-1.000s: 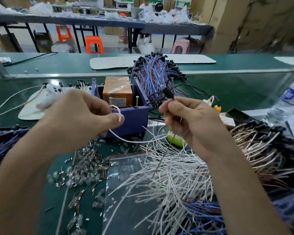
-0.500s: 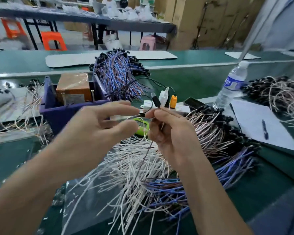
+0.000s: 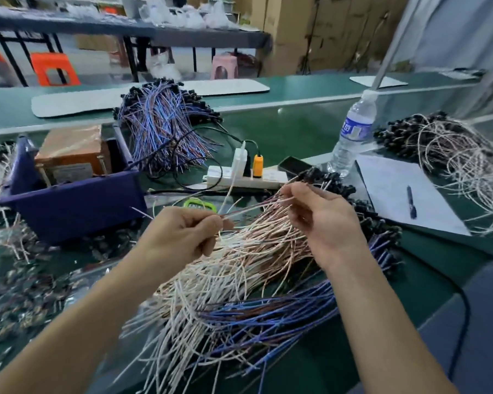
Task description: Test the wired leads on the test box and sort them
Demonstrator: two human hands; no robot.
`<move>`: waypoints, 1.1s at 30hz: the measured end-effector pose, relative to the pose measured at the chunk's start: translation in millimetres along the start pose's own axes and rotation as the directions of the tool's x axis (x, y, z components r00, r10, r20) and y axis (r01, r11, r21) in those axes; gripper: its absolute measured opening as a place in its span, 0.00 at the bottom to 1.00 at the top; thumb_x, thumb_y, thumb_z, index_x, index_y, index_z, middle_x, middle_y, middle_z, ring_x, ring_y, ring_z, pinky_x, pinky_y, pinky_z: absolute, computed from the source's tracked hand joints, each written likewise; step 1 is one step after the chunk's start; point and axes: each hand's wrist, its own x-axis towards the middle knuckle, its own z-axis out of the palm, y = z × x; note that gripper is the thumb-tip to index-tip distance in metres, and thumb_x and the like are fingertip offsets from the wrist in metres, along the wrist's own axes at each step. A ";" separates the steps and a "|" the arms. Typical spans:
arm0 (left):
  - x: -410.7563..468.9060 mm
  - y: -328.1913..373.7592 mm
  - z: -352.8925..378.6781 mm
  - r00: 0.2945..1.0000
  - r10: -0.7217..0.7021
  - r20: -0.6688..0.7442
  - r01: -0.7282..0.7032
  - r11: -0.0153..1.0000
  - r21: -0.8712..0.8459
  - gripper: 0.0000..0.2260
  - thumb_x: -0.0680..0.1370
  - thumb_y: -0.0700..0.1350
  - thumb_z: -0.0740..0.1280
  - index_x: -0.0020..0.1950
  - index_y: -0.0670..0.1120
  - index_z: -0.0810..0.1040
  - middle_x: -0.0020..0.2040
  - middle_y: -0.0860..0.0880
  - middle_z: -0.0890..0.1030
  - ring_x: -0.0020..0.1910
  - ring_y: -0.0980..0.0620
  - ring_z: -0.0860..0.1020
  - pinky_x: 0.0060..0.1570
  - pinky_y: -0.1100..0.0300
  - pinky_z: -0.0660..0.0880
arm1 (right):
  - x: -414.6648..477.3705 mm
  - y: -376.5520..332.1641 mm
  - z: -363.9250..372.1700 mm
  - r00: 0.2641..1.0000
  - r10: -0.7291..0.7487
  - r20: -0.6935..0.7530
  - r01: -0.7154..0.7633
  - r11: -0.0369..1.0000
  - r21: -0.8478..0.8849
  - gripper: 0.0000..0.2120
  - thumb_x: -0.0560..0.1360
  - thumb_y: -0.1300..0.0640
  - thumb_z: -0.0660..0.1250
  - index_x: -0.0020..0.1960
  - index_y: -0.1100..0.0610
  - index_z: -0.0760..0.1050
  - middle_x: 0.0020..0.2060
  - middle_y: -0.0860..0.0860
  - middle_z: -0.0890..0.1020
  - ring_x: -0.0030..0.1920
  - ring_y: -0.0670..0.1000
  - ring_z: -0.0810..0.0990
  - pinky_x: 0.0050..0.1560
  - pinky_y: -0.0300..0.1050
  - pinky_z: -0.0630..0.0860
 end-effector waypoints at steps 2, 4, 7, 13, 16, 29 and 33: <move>7.4 0.9 4.3 1.000 0.006 -0.028 -0.004 0.996 0.085 0.12 0.83 0.47 0.67 0.46 0.56 0.88 0.29 0.49 0.80 0.28 0.54 0.69 0.30 0.61 0.66 | 8.6 -1.3 -9.4 0.993 -0.050 -0.109 0.031 0.986 -0.163 0.13 0.78 0.58 0.71 0.37 0.56 0.87 0.33 0.53 0.85 0.28 0.46 0.74 0.27 0.37 0.70; 14.0 -0.2 11.6 0.998 0.012 -0.059 -0.001 0.985 0.172 0.12 0.83 0.48 0.68 0.44 0.56 0.88 0.30 0.50 0.81 0.28 0.54 0.70 0.31 0.59 0.66 | 18.4 -0.7 -18.7 0.967 -0.134 -0.215 0.046 0.929 -0.368 0.14 0.78 0.54 0.72 0.35 0.56 0.86 0.29 0.53 0.84 0.27 0.47 0.75 0.28 0.40 0.71; 18.2 -1.0 24.0 0.998 0.018 -0.065 -0.001 0.967 0.254 0.10 0.81 0.50 0.70 0.43 0.59 0.88 0.31 0.50 0.83 0.22 0.57 0.69 0.22 0.63 0.66 | 33.1 3.5 -29.6 0.911 -0.259 -0.321 -0.003 0.775 -0.632 0.20 0.77 0.48 0.70 0.31 0.59 0.81 0.22 0.49 0.79 0.25 0.51 0.73 0.33 0.49 0.72; 19.5 -8.1 36.9 0.990 0.102 -0.094 -0.056 0.914 0.401 0.09 0.80 0.49 0.71 0.43 0.58 0.88 0.30 0.52 0.83 0.20 0.59 0.68 0.21 0.69 0.65 | 49.8 2.8 -39.7 0.795 -0.463 -0.392 -0.122 0.510 -0.851 0.24 0.77 0.45 0.66 0.26 0.55 0.71 0.22 0.48 0.73 0.26 0.56 0.75 0.30 0.43 0.65; 11.4 -14.7 33.4 0.984 0.102 -0.149 -0.035 0.917 0.398 0.09 0.77 0.48 0.75 0.55 0.60 0.86 0.38 0.64 0.84 0.35 0.67 0.80 0.33 0.73 0.76 | 49.6 7.8 -33.3 0.764 -0.564 -0.313 -0.121 0.351 -0.928 0.24 0.77 0.44 0.66 0.27 0.56 0.72 0.22 0.48 0.74 0.25 0.54 0.73 0.31 0.43 0.66; -22.9 -19.7 -10.1 0.973 0.063 -0.222 0.042 0.896 0.442 0.11 0.77 0.53 0.75 0.55 0.69 0.83 0.51 0.68 0.77 0.34 0.70 0.78 0.33 0.75 0.70 | 1.2 26.1 22.8 0.727 -0.671 -0.142 0.134 0.342 -0.930 0.13 0.79 0.49 0.68 0.37 0.50 0.72 0.27 0.43 0.74 0.29 0.49 0.71 0.47 0.49 0.72; -35.6 -20.2 -37.0 0.949 0.059 -0.308 0.068 0.921 0.385 0.11 0.77 0.50 0.75 0.54 0.67 0.85 0.49 0.67 0.84 0.48 0.64 0.82 0.48 0.63 0.80 | -27.3 50.9 91.0 0.849 -0.492 0.195 0.403 0.362 -0.841 0.16 0.78 0.48 0.70 0.34 0.48 0.69 0.26 0.41 0.74 0.29 0.43 0.74 0.36 0.45 0.74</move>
